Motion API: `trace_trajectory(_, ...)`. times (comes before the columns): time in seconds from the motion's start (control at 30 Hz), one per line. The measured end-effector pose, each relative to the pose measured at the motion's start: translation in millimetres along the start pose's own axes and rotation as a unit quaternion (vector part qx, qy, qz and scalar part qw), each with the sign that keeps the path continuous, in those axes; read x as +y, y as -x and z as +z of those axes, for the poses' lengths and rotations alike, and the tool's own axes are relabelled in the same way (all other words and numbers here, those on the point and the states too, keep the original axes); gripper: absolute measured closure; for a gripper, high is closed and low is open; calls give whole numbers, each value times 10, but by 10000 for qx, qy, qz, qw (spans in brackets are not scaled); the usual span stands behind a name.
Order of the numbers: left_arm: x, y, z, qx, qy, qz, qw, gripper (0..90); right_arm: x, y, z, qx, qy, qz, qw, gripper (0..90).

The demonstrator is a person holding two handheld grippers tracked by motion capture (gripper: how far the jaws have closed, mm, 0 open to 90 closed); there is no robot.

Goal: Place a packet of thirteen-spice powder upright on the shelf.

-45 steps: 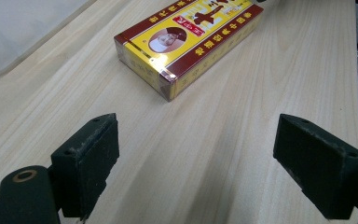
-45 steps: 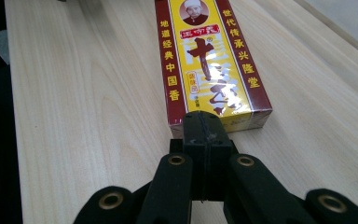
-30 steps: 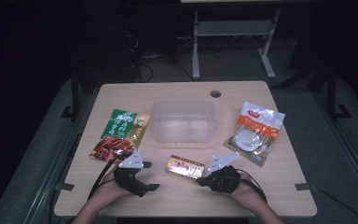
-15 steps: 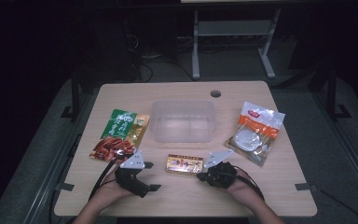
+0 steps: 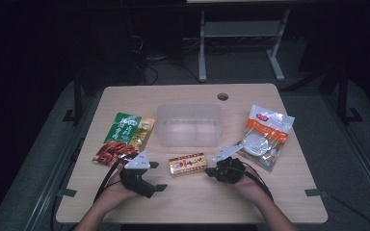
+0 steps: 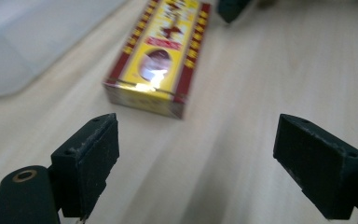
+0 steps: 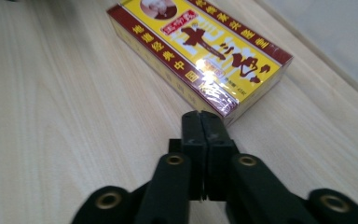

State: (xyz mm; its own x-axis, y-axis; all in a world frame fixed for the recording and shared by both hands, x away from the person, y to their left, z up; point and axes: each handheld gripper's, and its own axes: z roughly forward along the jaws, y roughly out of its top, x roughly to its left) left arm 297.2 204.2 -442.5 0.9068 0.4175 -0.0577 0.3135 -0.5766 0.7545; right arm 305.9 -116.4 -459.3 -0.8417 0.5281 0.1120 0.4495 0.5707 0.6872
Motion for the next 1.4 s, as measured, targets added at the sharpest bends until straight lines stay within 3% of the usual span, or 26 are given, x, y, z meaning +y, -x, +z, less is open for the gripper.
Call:
trace_trajectory(0.1, 76, -83, 65, -145, -17, -63, 9999, 146, -11, 11, -62, 41, 55, 54, 10000, 722)
trace_trajectory(0.27, 184, -162, 155, -129, 15, 79, 9999, 149, -51, 52, -124, 232, -10, 26, 9997, 525)
trace_trajectory(0.4, 241, -223, 283, -274, -145, 206, 9993, 148, -92, 105, -195, 158, 49, 41, 9999, 382)
trace_trajectory(0.77, 281, -245, 589, -388, -690, 624, 9949, 150, -168, 217, -310, 100, 60, 173, 9998, 318)
trace_trajectory(1.4, 234, -278, 609, -372, -678, 585, 9953, 303, -195, 231, -318, 107, 133, 214, 9996, 294)
